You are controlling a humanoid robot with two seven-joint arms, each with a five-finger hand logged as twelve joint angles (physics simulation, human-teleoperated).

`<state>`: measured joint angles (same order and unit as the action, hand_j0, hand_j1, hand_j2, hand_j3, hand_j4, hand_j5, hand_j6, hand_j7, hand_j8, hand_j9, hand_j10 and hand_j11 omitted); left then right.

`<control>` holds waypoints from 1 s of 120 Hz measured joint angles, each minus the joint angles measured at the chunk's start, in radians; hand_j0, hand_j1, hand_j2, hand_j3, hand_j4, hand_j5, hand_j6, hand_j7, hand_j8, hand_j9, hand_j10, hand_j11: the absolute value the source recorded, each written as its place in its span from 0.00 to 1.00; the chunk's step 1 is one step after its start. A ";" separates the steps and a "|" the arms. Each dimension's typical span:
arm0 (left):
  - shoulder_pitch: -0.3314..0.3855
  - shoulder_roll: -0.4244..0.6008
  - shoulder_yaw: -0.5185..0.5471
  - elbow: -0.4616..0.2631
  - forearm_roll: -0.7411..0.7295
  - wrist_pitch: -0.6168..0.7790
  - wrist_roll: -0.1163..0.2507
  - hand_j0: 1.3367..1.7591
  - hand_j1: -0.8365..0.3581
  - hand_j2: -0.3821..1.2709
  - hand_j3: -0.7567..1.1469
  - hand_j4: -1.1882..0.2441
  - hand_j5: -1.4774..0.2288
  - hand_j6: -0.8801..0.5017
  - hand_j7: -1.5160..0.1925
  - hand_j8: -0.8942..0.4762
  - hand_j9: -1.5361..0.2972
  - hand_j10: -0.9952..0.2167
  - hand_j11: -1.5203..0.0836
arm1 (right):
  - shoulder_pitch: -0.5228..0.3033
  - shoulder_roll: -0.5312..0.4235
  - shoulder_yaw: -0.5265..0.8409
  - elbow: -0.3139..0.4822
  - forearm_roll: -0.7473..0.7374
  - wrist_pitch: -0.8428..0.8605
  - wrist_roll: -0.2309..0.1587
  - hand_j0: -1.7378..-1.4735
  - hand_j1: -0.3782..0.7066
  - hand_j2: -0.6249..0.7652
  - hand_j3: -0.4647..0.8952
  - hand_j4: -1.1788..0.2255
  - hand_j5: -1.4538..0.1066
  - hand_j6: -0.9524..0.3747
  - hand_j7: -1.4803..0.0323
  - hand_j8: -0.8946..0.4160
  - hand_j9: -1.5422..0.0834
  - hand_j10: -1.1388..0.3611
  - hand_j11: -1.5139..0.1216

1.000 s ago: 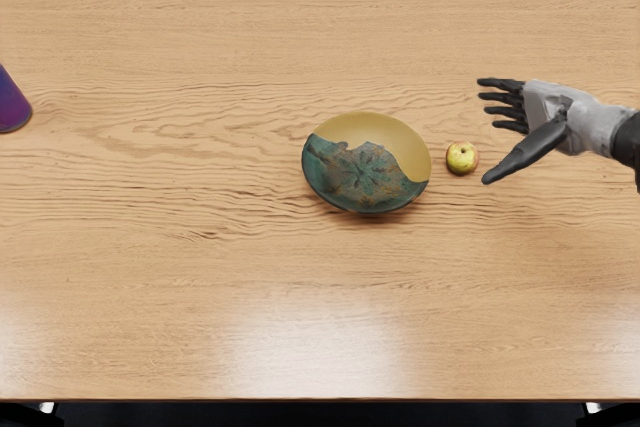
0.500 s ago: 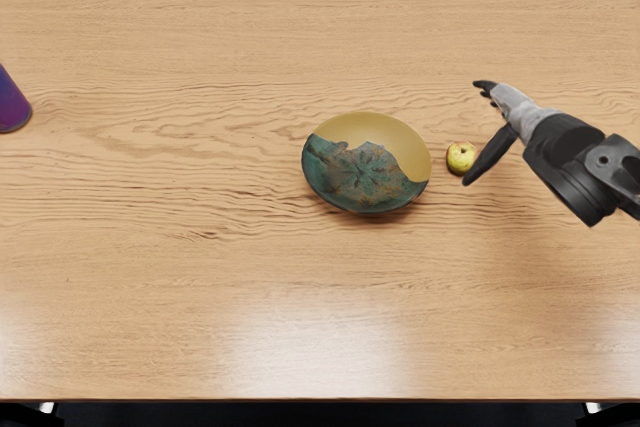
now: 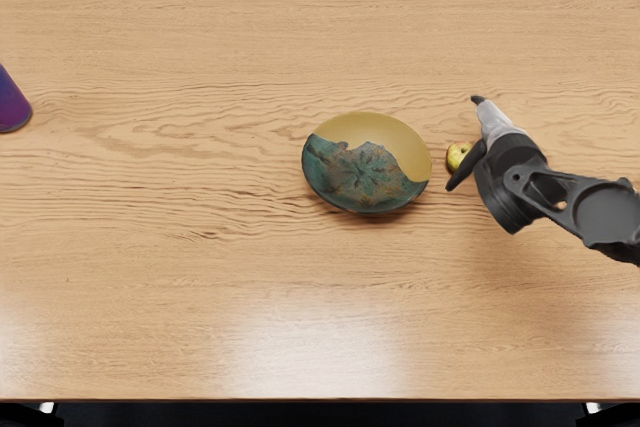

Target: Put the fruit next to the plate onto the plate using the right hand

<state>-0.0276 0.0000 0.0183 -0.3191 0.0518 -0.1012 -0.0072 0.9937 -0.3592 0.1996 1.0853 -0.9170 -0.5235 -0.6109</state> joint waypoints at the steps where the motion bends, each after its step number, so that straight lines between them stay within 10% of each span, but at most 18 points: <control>1: 0.000 0.000 0.000 0.000 0.000 0.000 0.000 0.76 0.99 0.23 0.40 0.83 0.87 0.64 0.89 0.65 0.84 0.82 0.95 | 0.001 0.003 -0.003 -0.004 0.000 -0.001 0.000 0.30 0.08 0.44 0.34 0.80 0.89 0.68 0.94 0.65 0.91 0.73 0.89; 33: 0.000 0.000 0.000 0.000 0.000 0.000 0.000 0.76 0.99 0.23 0.40 0.83 0.87 0.64 0.89 0.65 0.84 0.82 0.95 | 0.010 0.035 -0.039 -0.051 0.000 -0.006 0.001 0.35 0.14 0.36 0.51 0.71 0.79 0.58 0.83 0.54 0.81 0.64 0.79; 50: 0.000 0.000 0.000 0.000 0.000 0.000 0.000 0.76 0.99 0.23 0.40 0.83 0.87 0.64 0.89 0.65 0.84 0.82 0.95 | 0.016 0.032 -0.041 -0.050 0.004 -0.002 0.000 0.33 0.17 0.44 0.34 0.67 0.75 0.54 0.78 0.50 0.77 0.60 0.75; 120: 0.000 0.000 0.000 0.000 0.000 0.000 0.000 0.76 0.99 0.23 0.40 0.83 0.87 0.64 0.89 0.65 0.84 0.82 0.95 | 0.039 -0.007 -0.022 -0.022 0.025 0.102 0.000 0.31 0.57 0.47 0.34 0.45 0.48 0.34 0.51 0.35 0.51 0.40 0.49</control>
<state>-0.0276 0.0000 0.0183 -0.3191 0.0521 -0.1012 -0.0072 1.0326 -0.3667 0.1779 1.0638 -0.8916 -0.4214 -0.6109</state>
